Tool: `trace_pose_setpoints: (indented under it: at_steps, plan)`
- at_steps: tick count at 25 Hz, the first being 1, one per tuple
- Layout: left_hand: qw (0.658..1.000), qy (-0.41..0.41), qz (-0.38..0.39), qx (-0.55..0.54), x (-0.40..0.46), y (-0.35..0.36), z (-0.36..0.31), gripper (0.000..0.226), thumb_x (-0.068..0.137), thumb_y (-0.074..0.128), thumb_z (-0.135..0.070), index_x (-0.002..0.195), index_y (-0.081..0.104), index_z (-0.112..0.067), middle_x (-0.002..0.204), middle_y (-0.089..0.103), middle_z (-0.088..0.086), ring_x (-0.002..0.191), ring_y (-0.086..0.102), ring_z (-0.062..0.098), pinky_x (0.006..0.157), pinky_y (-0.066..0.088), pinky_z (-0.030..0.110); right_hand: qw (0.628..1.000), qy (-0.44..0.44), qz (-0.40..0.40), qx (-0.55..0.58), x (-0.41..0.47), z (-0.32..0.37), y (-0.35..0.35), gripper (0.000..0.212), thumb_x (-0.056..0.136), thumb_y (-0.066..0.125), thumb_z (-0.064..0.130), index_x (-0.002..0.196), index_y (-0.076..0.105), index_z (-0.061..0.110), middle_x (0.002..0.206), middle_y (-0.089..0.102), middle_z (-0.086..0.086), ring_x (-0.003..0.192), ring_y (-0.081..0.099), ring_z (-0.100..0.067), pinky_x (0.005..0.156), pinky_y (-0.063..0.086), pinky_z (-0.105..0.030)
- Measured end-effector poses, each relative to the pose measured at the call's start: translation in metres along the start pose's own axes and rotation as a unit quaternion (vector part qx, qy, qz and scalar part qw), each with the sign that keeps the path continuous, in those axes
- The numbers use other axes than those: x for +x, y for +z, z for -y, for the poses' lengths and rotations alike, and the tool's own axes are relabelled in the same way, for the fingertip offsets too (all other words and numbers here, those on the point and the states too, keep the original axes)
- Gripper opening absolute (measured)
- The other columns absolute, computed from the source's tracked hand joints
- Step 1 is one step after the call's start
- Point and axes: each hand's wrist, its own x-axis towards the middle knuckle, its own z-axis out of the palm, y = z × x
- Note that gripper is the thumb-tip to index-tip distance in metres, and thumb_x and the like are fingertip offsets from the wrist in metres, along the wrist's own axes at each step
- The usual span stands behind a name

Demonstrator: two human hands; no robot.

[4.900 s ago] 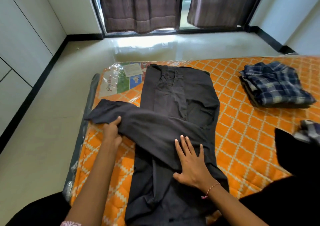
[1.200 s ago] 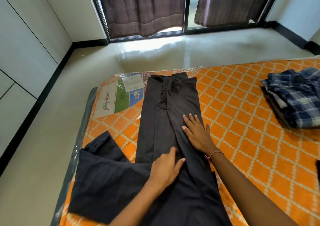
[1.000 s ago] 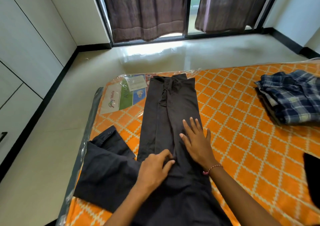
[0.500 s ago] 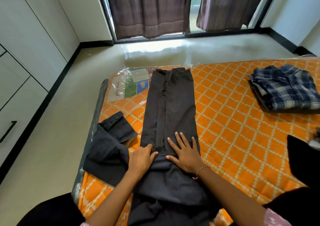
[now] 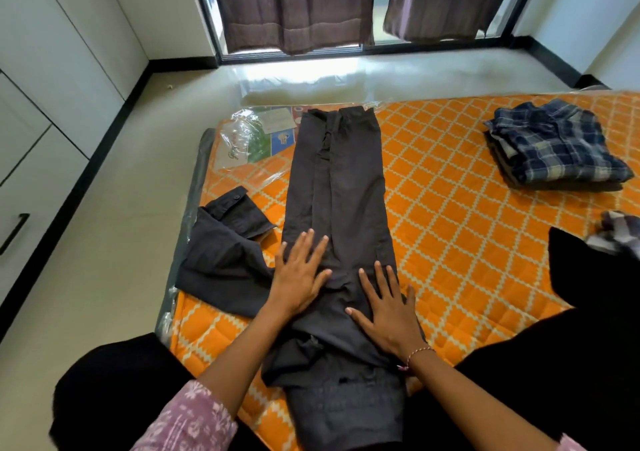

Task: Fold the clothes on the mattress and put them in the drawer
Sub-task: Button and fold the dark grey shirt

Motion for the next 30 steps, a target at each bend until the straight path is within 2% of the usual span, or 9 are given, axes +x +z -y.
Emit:
trace_pose_setpoints:
  at_steps: [3,6,10,15,21,24,27,29,30]
  plan:
    - [0.909,-0.329,-0.238,-0.098,-0.032,-0.020,0.037,0.060,0.095,0.048,-0.033,0.147,0.032,-0.009,0.153,0.026,0.021,0.140,0.029,0.038,0.107,0.024,0.053,0.998,0.013,-0.047,0.051,0.014,0.026,-0.013,0.072,0.095,0.027,0.060,0.152,0.000,0.027,0.159,-0.014,-0.001,0.147,-0.011,-0.018,0.116,-0.001,-0.052]
    - [0.671,-0.636,-0.191,-0.331,-0.056,-0.029,0.073,0.067,0.094,0.054,-0.031,0.146,0.024,-0.001,0.151,0.021,0.026,0.136,0.023,0.043,0.109,0.020,0.052,0.989,-0.113,-0.084,0.050,0.029,0.083,-0.022,0.059,0.099,0.037,0.045,0.151,0.018,0.024,0.161,0.003,-0.004,0.148,0.001,-0.018,0.117,0.003,-0.046]
    - [0.519,-0.664,-0.206,-0.496,-0.044,-0.040,0.113,0.055,0.088,0.066,-0.022,0.131,0.045,0.004,0.136,0.043,0.025,0.124,0.045,0.039,0.104,0.039,0.042,0.957,-0.275,-0.087,0.040,0.040,0.151,-0.018,0.053,0.097,0.044,0.031,0.148,0.031,0.020,0.160,0.010,-0.009,0.148,0.007,-0.023,0.120,0.008,-0.044]
    - [0.404,-0.606,-0.189,-0.658,-0.022,-0.042,0.117,0.033,0.085,0.068,-0.007,0.112,0.057,0.007,0.109,0.061,0.015,0.098,0.061,0.029,0.083,0.051,0.038,0.942,-0.327,-0.083,0.005,0.063,0.195,-0.025,0.057,0.098,0.043,0.032,0.150,0.025,0.015,0.160,0.007,-0.010,0.148,0.003,-0.024,0.119,0.004,-0.041]
    - [0.335,-0.474,-0.101,-0.808,-0.020,-0.061,0.131,0.016,0.094,0.052,-0.019,0.087,0.063,-0.009,0.082,0.066,0.006,0.073,0.064,0.017,0.064,0.050,0.027,0.953,-0.302,-0.037,-0.008,0.083,0.228,-0.034,0.066,0.100,0.036,0.027,0.152,0.000,0.009,0.161,0.003,-0.008,0.148,0.008,-0.020,0.119,0.011,-0.035]
    - [0.256,-0.445,-0.182,-0.839,-0.031,-0.063,0.128,0.023,0.099,0.043,-0.022,0.104,0.063,-0.011,0.086,0.070,0.008,0.070,0.066,0.016,0.060,0.054,0.026,0.944,-0.263,-0.092,0.175,0.078,0.250,-0.053,0.057,0.098,0.033,0.007,0.152,0.017,0.016,0.152,0.035,-0.007,0.127,0.048,-0.024,0.098,0.041,-0.033]
    - [0.309,-0.461,-0.131,-0.822,-0.044,-0.057,0.113,0.038,0.104,0.030,-0.021,0.138,0.044,-0.010,0.132,0.053,0.009,0.079,0.065,0.009,0.067,0.053,0.020,0.887,-0.270,-0.118,0.355,0.066,0.249,-0.064,0.054,0.096,0.038,0.009,0.148,0.030,0.024,0.114,0.068,-0.012,0.078,0.062,-0.018,0.069,0.042,-0.024]
    - [0.243,-0.461,-0.181,-0.834,-0.042,-0.054,0.101,0.040,0.105,0.027,-0.026,0.144,0.032,-0.022,0.140,0.042,0.003,0.102,0.061,0.004,0.069,0.048,0.004,0.879,-0.278,-0.070,0.381,0.053,0.240,-0.062,0.050,0.098,0.040,0.016,0.147,0.032,0.028,0.091,0.072,-0.006,0.067,0.060,-0.012,0.065,0.043,-0.023]
    - [0.292,-0.461,-0.207,-0.812,-0.036,-0.054,0.102,0.043,0.104,0.030,-0.032,0.146,0.028,-0.024,0.144,0.039,0.003,0.117,0.054,0.009,0.076,0.045,0.001,0.878,-0.270,-0.041,0.393,0.048,0.233,-0.059,0.048,0.099,0.040,0.017,0.145,0.035,0.029,0.084,0.071,-0.004,0.067,0.060,-0.011,0.067,0.047,-0.026]
